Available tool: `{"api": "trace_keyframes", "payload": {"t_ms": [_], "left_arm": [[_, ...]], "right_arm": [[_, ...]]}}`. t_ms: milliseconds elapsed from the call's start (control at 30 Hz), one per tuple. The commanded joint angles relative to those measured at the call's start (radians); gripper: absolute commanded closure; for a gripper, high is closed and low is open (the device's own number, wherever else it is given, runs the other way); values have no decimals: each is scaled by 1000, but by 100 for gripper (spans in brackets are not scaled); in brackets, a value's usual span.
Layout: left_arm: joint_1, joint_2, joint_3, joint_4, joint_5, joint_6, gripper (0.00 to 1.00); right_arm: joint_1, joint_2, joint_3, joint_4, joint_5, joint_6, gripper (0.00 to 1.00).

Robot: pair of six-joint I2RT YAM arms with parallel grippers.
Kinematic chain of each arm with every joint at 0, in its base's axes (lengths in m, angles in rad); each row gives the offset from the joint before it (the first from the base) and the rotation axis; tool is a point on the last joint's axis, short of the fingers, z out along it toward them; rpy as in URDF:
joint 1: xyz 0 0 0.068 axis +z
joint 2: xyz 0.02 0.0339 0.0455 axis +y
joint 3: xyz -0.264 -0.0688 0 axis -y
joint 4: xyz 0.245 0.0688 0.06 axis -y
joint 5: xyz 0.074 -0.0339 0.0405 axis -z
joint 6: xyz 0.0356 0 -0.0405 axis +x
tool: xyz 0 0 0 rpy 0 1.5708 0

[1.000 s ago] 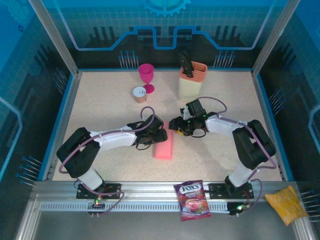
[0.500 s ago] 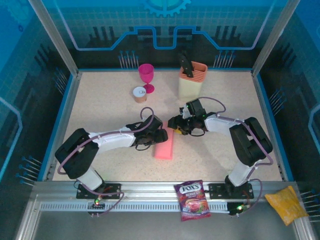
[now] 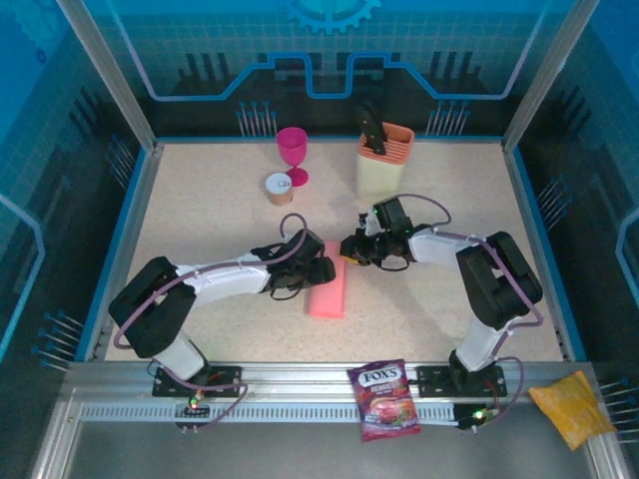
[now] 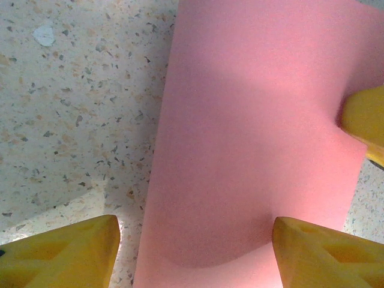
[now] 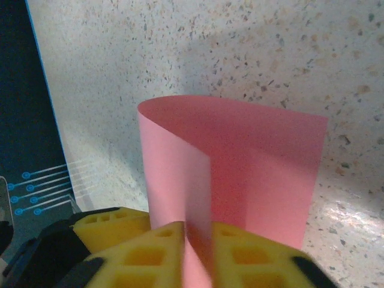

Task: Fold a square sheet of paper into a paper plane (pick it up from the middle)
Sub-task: First fold in half a square sheet of paper at the center of the table.

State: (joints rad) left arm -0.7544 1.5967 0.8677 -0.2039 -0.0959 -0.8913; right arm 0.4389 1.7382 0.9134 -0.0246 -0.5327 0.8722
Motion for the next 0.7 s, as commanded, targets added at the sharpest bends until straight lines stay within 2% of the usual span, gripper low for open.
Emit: {"api": "trace_keyframes", "payload": {"t_ms": [0,67,333,500,667], "left_arm": [[6,-22,3,-2,19,8,30],[8,-27,12,-13,18,22,28],[49,-82,47,-75,43,120,22],[105,-97,33,-94,106,196,20],[121,-72,32,-100,157,283,18]], "right_arm": [[-14,18,0,-14,-24,-17,94],[-18,21,11,-29,-26,-36,100],[-42,37,56,-109,-33,-116,100],[-46,46,71,-145,-29,-157,100],[-47,59,80,-149,-33,-164,100]]}}
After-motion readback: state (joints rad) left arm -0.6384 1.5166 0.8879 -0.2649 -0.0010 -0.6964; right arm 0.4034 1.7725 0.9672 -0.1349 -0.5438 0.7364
